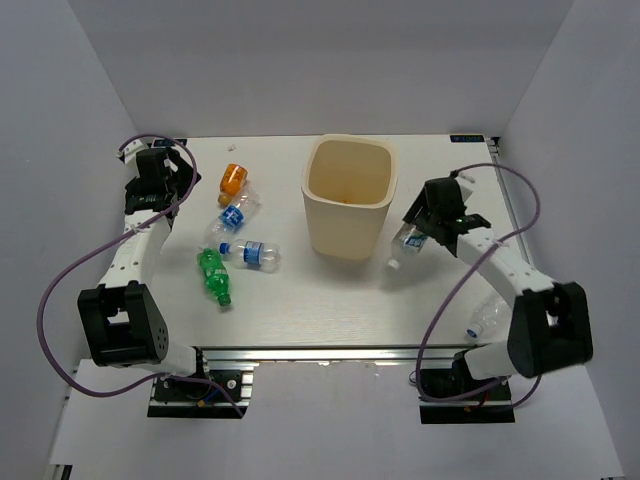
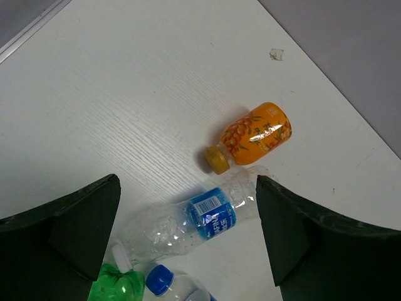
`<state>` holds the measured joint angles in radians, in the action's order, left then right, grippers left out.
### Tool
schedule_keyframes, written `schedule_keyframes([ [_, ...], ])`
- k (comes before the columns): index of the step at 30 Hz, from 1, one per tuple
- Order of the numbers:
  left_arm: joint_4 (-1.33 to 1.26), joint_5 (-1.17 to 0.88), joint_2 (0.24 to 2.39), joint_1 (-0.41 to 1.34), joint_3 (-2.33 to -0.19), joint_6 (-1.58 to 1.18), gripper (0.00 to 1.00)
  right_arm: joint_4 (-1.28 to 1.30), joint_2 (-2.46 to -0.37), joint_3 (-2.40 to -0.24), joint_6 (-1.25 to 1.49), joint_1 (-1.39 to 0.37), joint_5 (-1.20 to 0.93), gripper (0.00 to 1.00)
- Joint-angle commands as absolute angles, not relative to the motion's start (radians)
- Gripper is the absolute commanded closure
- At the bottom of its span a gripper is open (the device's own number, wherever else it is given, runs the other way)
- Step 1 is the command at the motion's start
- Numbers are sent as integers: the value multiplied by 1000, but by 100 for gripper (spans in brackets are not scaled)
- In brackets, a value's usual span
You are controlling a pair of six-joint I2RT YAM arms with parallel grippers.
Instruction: Put the plastic bottles in the bin
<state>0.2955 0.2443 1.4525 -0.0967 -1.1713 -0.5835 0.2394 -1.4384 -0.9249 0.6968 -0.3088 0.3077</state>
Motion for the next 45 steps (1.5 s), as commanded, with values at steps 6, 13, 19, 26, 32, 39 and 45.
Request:
schedule_keyframes([
  [6, 322, 229, 1420, -95, -1190, -612, 2, 28, -1122, -1169, 257, -295, 451, 63],
  [13, 342, 221, 1399, -97, -1184, -647, 2, -257, -1176, -1336, -101, -435, 0, 60],
  [19, 371, 103, 1325, -97, -1108, -761, 2, -279, -1399, -1468, -202, -537, -153, 47],
  [26, 393, -24, 1256, 7, -936, -802, 2, -304, -1440, -1411, -149, -545, -115, 11],
  [32, 485, 84, 1319, 215, -943, -836, 2, -111, -1454, -1514, -101, -543, -6, 11],
  [39, 543, 155, 1345, 337, -914, -920, 2, -81, -1352, -1436, -34, -503, 140, 11],
  [45, 499, 247, 1419, 348, -867, -1044, 2, -121, -1263, -1260, 58, -414, 131, 11],
])
